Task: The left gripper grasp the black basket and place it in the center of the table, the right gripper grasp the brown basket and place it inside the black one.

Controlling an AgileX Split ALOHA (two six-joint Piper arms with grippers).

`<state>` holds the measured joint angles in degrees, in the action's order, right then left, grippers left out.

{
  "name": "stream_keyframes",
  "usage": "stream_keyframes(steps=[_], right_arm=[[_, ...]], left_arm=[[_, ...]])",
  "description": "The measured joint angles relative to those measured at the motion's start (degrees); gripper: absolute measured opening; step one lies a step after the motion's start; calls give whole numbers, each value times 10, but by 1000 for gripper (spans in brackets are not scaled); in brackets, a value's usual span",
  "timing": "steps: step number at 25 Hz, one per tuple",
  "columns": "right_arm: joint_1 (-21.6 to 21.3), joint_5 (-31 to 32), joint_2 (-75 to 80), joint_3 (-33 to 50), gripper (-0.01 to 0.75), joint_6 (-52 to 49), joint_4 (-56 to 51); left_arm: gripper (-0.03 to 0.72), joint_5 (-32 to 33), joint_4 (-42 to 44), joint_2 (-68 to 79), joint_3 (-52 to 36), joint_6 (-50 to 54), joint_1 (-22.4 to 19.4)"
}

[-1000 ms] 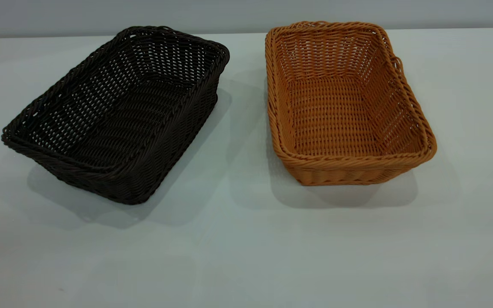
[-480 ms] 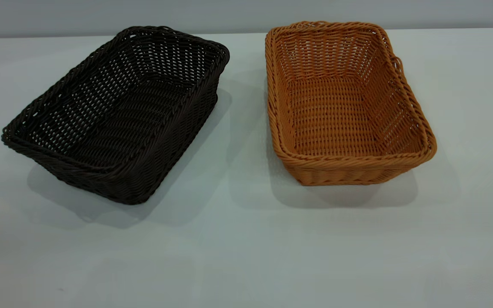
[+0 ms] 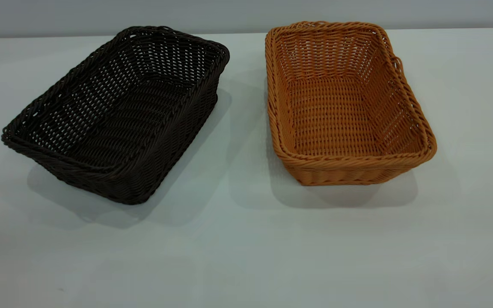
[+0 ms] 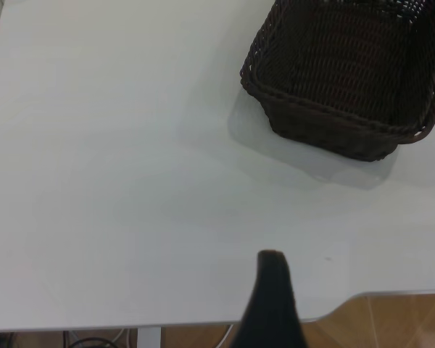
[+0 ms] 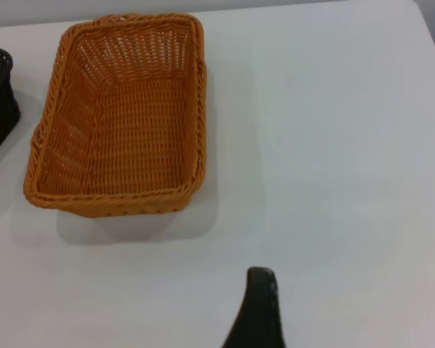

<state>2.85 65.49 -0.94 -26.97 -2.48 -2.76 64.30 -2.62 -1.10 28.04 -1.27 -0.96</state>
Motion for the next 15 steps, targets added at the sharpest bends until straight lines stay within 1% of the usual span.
stream_keyframes(steps=[11,13,15], right_arm=[[0,1,0,-2,574,-5,-16],[0,3,0,-13,574,-15,-18],[0,4,4,-34,574,-20,-18]], left_arm=[[547,-1,5,0,0,1,0],[547,-11,20,12,2,1,0],[547,-35,36,42,13,6,0]])
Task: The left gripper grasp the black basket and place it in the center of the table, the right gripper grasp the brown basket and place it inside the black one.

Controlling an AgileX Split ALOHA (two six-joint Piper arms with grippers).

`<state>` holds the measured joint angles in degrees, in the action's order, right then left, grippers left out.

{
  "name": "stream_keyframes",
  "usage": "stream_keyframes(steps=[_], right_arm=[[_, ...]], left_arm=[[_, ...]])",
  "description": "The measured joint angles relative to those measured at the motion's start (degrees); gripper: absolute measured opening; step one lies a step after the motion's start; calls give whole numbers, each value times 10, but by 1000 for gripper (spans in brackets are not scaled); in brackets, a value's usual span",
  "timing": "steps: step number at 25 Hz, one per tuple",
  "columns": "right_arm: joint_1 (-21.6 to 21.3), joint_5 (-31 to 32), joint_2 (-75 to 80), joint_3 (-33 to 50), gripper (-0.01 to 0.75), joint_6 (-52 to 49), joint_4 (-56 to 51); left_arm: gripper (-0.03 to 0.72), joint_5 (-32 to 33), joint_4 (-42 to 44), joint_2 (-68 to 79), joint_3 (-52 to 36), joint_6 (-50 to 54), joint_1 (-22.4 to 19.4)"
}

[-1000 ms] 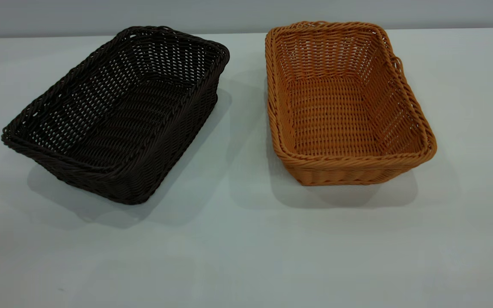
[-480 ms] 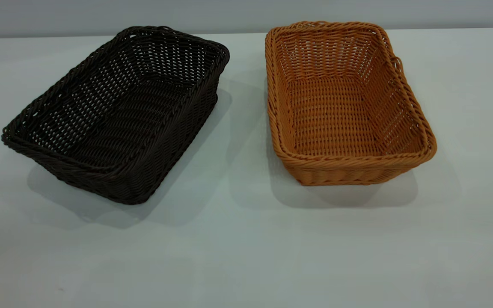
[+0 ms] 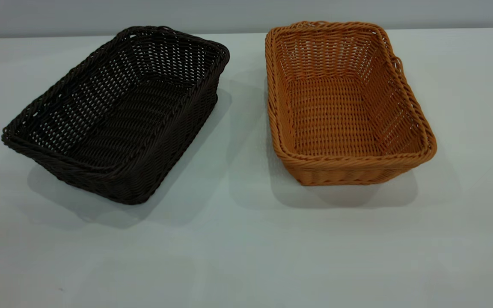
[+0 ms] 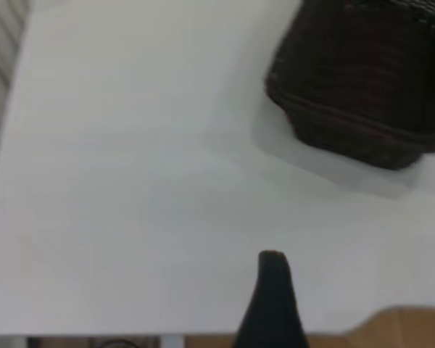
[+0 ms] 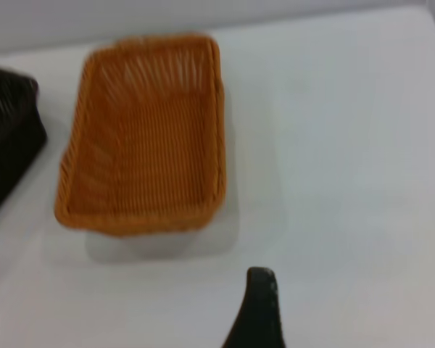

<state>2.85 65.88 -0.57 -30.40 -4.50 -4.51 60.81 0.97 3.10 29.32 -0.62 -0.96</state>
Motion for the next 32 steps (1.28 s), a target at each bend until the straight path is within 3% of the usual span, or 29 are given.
stream_keyframes(steps=[5,11,14,22,32], right_arm=[[0,-7,75,-55,574,-6,2],[0,-34,181,-61,574,-7,2],[0,-39,212,-61,574,2,2],[0,-62,229,-61,574,5,2],[0,-71,237,-61,574,-1,-12]], left_arm=[[547,-99,3,142,23,10,0],[547,-254,4,356,58,10,0],[547,-298,3,463,99,6,0],[547,-362,6,760,252,-31,40],[547,-364,-10,1079,437,-83,48]])
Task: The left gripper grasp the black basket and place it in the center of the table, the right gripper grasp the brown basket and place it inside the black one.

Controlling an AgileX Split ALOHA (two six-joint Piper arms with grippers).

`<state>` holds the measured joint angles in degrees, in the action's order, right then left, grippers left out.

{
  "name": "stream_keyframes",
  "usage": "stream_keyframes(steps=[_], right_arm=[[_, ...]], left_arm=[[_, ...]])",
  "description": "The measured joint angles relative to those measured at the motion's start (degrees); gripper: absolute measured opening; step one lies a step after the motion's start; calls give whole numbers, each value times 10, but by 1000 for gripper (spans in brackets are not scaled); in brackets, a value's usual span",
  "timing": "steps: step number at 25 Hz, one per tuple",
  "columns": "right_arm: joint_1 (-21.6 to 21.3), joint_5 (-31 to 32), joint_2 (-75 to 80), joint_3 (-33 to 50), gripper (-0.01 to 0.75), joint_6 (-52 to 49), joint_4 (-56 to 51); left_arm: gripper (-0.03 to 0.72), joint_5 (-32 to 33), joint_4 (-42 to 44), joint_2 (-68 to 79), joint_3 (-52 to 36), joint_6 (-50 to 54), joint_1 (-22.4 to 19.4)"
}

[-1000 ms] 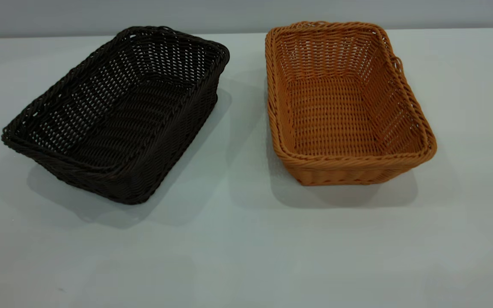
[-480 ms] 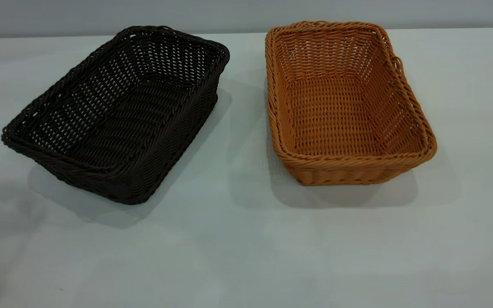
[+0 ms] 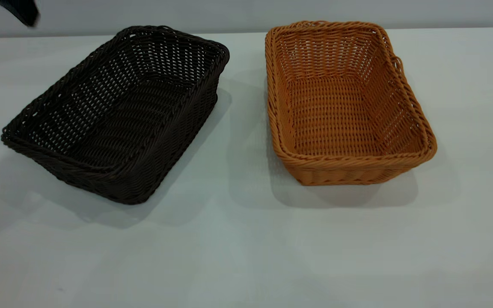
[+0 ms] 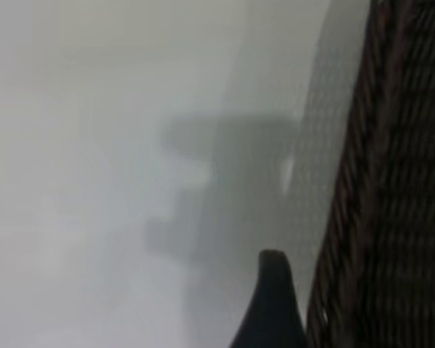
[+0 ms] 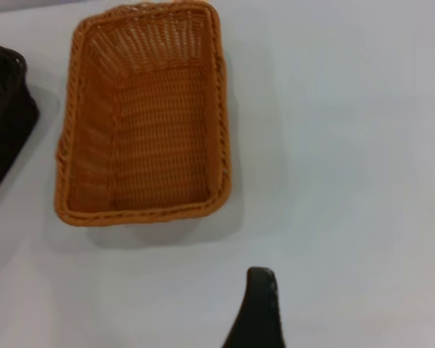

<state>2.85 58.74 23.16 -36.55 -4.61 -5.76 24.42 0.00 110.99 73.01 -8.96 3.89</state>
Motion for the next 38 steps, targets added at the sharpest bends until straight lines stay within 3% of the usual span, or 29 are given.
stream_keyframes(steps=[3,13,27,31,38], right_arm=[[0,-9,31,0,574,-4,-10],[0,-123,239,0,574,5,-100],[0,-226,556,-2,574,198,-344],[0,-239,627,-2,574,269,-414],[0,-255,736,-4,574,381,-606]], left_arm=[[547,-2,-17,50,34,-24,0],[545,-55,-97,160,70,-152,22],[430,-88,-97,197,75,-165,22],[353,-106,-97,223,75,-167,22],[86,-124,-104,227,75,-169,21]])
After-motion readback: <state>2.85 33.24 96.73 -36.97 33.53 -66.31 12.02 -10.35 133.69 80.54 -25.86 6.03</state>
